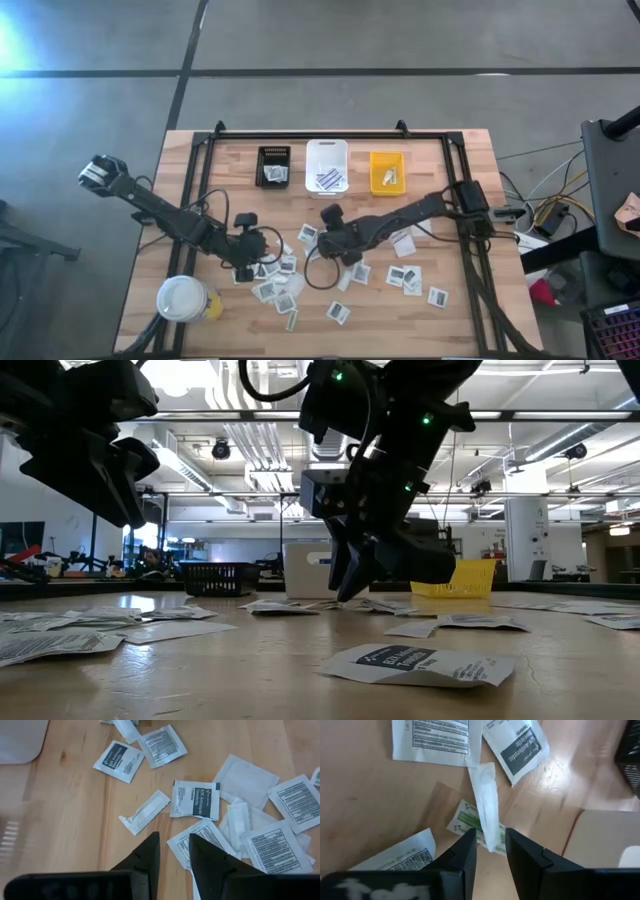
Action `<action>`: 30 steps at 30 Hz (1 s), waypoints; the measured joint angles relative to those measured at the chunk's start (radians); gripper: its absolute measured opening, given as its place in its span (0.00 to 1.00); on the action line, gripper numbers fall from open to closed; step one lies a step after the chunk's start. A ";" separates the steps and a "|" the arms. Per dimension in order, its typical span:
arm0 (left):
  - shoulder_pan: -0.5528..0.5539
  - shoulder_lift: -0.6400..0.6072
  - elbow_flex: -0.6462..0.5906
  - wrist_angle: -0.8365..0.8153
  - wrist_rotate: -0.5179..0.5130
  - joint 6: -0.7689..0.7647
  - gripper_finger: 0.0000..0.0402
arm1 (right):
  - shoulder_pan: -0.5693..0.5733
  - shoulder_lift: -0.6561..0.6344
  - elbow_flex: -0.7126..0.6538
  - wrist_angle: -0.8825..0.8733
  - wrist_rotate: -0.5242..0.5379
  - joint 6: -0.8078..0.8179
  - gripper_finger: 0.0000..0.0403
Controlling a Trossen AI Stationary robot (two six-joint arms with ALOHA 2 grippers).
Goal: Pick & Place First Aid Supplies
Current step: Put the green bandage into the yellow basket
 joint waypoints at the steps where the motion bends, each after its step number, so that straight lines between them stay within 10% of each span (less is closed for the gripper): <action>1: 0.000 0.000 0.000 0.000 0.000 0.000 0.24 | -0.004 0.000 0.000 0.000 -0.007 0.003 0.24; 30: 0.000 0.000 0.000 0.001 0.000 -0.001 0.24 | -0.064 0.000 -0.017 0.019 -0.042 0.037 0.03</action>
